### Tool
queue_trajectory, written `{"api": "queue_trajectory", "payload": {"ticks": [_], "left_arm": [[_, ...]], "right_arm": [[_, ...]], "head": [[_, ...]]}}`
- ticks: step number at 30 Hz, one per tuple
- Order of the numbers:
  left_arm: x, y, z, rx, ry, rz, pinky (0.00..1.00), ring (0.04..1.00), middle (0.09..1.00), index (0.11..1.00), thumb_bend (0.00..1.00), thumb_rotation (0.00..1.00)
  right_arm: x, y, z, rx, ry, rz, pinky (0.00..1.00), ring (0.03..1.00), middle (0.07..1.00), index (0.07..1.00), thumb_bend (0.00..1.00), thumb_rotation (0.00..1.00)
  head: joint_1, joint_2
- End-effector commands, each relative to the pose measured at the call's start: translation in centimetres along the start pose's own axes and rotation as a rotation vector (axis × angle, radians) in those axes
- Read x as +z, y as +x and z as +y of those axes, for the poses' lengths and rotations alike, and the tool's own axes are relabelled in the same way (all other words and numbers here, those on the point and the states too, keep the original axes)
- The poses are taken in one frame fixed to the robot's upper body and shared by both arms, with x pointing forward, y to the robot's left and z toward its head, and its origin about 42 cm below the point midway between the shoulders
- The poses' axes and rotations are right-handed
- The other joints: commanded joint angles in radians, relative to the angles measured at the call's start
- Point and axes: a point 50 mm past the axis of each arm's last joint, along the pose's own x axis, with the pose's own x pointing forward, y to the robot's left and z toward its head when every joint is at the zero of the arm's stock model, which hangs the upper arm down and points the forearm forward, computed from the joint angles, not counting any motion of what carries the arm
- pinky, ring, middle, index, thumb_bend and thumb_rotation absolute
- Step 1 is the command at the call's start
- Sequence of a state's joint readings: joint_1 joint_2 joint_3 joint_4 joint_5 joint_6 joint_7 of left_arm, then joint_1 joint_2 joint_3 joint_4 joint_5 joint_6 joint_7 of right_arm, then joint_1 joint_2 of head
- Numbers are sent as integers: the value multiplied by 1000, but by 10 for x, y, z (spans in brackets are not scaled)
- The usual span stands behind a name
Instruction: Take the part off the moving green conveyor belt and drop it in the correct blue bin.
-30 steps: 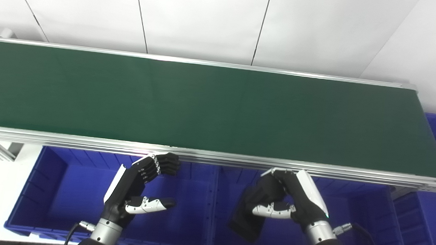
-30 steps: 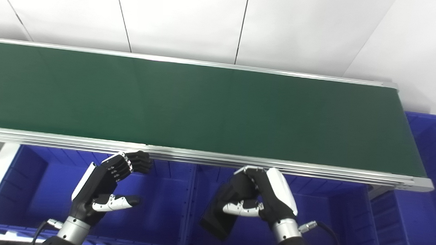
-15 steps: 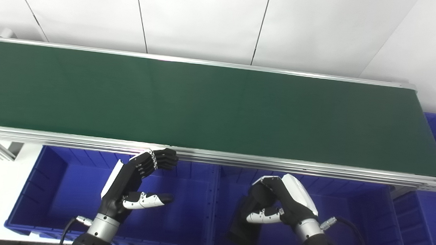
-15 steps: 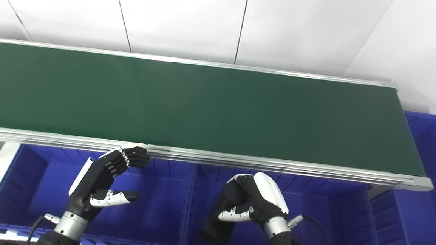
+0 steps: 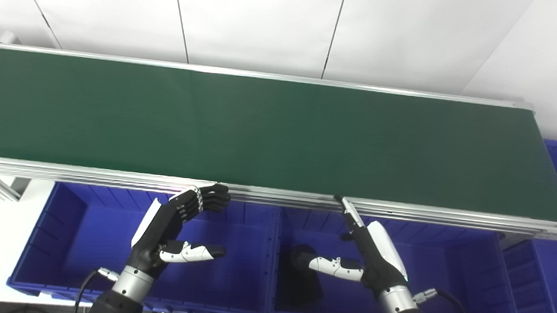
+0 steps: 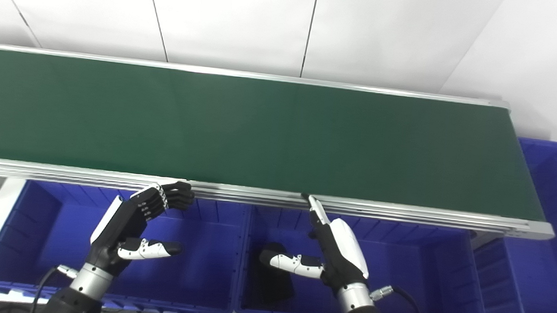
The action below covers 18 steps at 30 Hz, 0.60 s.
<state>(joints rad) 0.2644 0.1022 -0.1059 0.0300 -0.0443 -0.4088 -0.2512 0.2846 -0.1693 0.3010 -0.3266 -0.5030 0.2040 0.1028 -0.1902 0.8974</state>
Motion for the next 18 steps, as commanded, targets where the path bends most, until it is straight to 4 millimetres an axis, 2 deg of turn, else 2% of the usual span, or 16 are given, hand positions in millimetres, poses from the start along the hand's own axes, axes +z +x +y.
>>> {"api": "queue_trajectory", "payload": {"ticks": [1,9,18], "left_arm": [[9,10,1,-6,12,-51,657,689,713,736,830,317],[3,5,2,-11,-1,-28,668,698,718,734,824,321],[5,4,1,-1,-3,-11,667,702,725,737,827,314]], "right_arm": [[12,-6,-4,-61,51,-113,776,924,992,1000,827,490],[9,-13,3,-38,249,-224,775,874,917,964,852,462],[9,-14,5,-20,357,-253,730,805,842,915,899,410]], "head": [[-1,3],[-3,13],[8,27]]}}
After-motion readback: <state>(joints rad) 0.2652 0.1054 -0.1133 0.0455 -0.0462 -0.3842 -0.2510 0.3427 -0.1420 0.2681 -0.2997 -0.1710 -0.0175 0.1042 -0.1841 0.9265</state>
